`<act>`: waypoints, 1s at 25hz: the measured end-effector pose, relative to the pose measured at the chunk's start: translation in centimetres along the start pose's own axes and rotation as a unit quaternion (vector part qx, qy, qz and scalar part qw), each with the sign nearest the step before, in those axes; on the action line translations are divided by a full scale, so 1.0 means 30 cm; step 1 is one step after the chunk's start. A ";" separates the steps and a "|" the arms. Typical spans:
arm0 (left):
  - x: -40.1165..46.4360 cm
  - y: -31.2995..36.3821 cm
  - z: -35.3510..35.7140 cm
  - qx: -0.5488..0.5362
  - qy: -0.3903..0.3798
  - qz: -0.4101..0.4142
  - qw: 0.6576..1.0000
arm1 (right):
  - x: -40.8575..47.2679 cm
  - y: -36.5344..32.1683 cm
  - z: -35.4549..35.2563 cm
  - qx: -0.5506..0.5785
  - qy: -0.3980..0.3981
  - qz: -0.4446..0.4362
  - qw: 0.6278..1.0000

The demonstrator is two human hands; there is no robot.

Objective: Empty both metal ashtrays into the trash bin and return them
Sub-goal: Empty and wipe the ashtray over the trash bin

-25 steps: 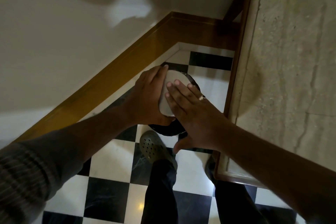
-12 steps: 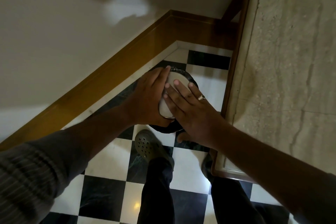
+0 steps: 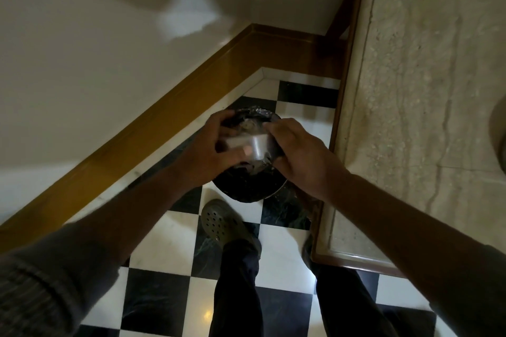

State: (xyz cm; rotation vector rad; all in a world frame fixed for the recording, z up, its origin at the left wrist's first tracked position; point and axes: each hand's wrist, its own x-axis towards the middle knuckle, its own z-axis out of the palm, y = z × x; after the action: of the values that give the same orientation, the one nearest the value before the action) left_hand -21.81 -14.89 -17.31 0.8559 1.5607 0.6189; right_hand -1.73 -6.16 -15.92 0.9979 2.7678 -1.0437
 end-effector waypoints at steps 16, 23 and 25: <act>-0.033 0.492 0.135 -0.234 0.157 -0.210 0.936 | -0.080 0.014 -0.270 0.288 0.157 0.347 0.879; 0.007 0.721 0.401 -0.225 0.132 -0.208 0.943 | -0.257 0.183 -0.454 0.260 0.187 0.408 0.855; 0.055 0.765 0.483 -0.219 0.130 -0.245 0.936 | -0.310 0.256 -0.476 0.243 0.188 0.433 0.847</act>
State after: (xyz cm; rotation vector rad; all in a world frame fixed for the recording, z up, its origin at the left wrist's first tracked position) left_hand -3.51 -1.14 -2.62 0.0380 1.6987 0.6899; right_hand 12.87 1.58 -7.20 2.4033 1.7791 -1.4505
